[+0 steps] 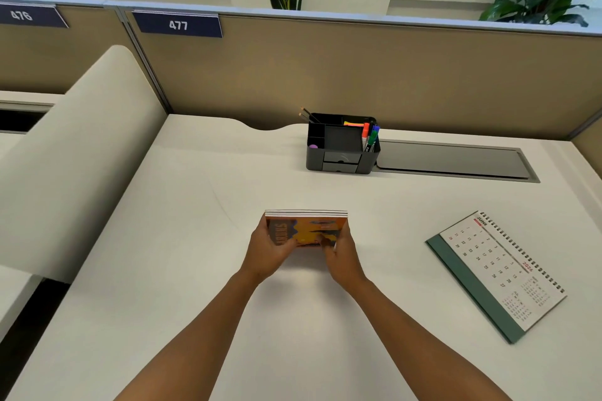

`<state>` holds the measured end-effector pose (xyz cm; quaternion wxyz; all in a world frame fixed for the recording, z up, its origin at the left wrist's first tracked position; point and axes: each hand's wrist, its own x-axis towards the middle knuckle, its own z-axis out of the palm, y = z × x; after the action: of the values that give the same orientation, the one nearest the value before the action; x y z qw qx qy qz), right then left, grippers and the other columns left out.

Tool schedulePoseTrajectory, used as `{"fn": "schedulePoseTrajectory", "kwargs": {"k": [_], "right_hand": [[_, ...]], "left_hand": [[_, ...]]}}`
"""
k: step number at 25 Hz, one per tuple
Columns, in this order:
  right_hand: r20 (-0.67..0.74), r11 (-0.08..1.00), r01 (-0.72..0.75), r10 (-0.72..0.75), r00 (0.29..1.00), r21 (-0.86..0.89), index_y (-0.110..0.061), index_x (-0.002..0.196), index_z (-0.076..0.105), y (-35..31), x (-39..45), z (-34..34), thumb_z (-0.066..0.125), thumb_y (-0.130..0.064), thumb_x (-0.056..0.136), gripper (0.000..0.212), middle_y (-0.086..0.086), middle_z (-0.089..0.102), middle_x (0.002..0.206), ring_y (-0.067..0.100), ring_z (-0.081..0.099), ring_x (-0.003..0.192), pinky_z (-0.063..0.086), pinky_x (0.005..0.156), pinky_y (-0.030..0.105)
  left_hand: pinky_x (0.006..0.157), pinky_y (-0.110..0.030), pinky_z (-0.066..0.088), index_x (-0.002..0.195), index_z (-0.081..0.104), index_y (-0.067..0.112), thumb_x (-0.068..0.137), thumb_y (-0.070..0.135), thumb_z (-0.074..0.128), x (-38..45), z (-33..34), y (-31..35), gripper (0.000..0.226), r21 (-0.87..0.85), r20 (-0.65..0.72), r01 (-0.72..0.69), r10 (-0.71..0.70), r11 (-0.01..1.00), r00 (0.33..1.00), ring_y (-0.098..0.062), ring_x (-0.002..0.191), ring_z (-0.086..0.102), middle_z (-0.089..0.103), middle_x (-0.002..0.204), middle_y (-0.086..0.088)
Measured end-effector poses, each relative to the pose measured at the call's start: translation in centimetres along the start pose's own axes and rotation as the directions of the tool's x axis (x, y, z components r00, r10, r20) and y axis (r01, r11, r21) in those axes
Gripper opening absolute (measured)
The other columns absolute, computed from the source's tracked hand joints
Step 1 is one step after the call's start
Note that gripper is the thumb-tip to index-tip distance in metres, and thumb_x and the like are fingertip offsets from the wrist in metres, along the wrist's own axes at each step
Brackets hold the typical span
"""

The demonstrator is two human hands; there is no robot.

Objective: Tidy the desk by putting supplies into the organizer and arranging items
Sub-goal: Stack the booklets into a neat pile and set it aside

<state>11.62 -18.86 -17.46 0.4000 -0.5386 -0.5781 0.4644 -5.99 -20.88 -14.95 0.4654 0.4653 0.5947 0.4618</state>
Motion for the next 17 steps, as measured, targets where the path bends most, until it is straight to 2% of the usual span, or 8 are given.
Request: {"fn": "schedulePoseTrajectory", "kwargs": {"k": [2, 6, 9, 12, 17], "right_hand": [[-0.011, 0.999, -0.006, 0.005, 1.0, -0.039, -0.04, 0.116, 0.042, 0.3, 0.1, 0.1, 0.05, 0.006, 0.094, 0.051, -0.015, 0.059, 0.114, -0.01, 0.058, 0.103, 0.043, 0.089, 0.007], [-0.057, 0.998, 0.015, -0.019, 0.998, -0.068, -0.026, 0.119, 0.044, 0.4, 1.0, -0.2, 0.051, 0.009, 0.093, 0.044, -0.02, 0.058, 0.112, -0.017, 0.055, 0.103, 0.039, 0.089, 0.004], [-0.047, 0.997, 0.022, -0.026, 0.999, -0.071, -0.018, 0.123, 0.045, 0.5, 1.4, -0.2, 0.051, 0.008, 0.093, 0.04, -0.023, 0.056, 0.112, -0.019, 0.054, 0.103, 0.038, 0.089, 0.002], [-0.045, 0.997, -0.004, 0.0, 0.999, -0.082, -0.025, 0.123, 0.042, 1.0, 1.3, 0.0, 0.051, 0.005, 0.095, 0.042, -0.024, 0.056, 0.113, -0.016, 0.055, 0.104, 0.039, 0.088, 0.002], [-0.03, 0.993, -0.045, 0.042, 0.999, -0.113, -0.026, 0.123, 0.04, 1.3, 1.5, 0.1, 0.048, 0.007, 0.095, 0.043, -0.022, 0.056, 0.11, -0.018, 0.055, 0.1, 0.039, 0.086, 0.0]], "left_hand": [[0.082, -0.021, 0.054, 0.109, 0.059, 0.017, 0.08, -0.002, 0.073, -0.2, 0.6, -0.3, 0.037, 0.003, -0.045, 0.037, -0.037, 0.999, 0.998, -0.001, 0.09, 0.068, 0.071, 0.096, 0.009], [0.082, -0.005, 0.043, 0.117, 0.055, 0.021, 0.094, 0.005, 0.057, 0.3, 0.9, -0.8, 0.028, 0.04, -0.082, 0.037, -0.033, 0.999, 0.996, 0.015, 0.097, 0.059, 0.065, 0.109, 0.015], [0.085, -0.005, 0.042, 0.121, 0.052, 0.022, 0.096, 0.001, 0.049, 0.9, 0.8, -1.3, 0.033, 0.052, -0.076, 0.038, -0.034, 0.998, 0.997, 0.016, 0.101, 0.056, 0.062, 0.113, 0.018], [0.089, -0.008, 0.044, 0.127, 0.052, 0.021, 0.093, -0.004, 0.047, 1.3, 1.0, -2.0, 0.042, 0.013, -0.054, 0.044, -0.043, 0.999, 0.998, 0.009, 0.109, 0.057, 0.063, 0.119, 0.015], [0.094, -0.013, 0.044, 0.131, 0.051, 0.022, 0.091, -0.006, 0.048, 1.8, 1.0, -3.1, 0.049, 0.024, -0.038, 0.056, -0.055, 0.998, 0.998, 0.004, 0.115, 0.056, 0.062, 0.122, 0.017]]}}
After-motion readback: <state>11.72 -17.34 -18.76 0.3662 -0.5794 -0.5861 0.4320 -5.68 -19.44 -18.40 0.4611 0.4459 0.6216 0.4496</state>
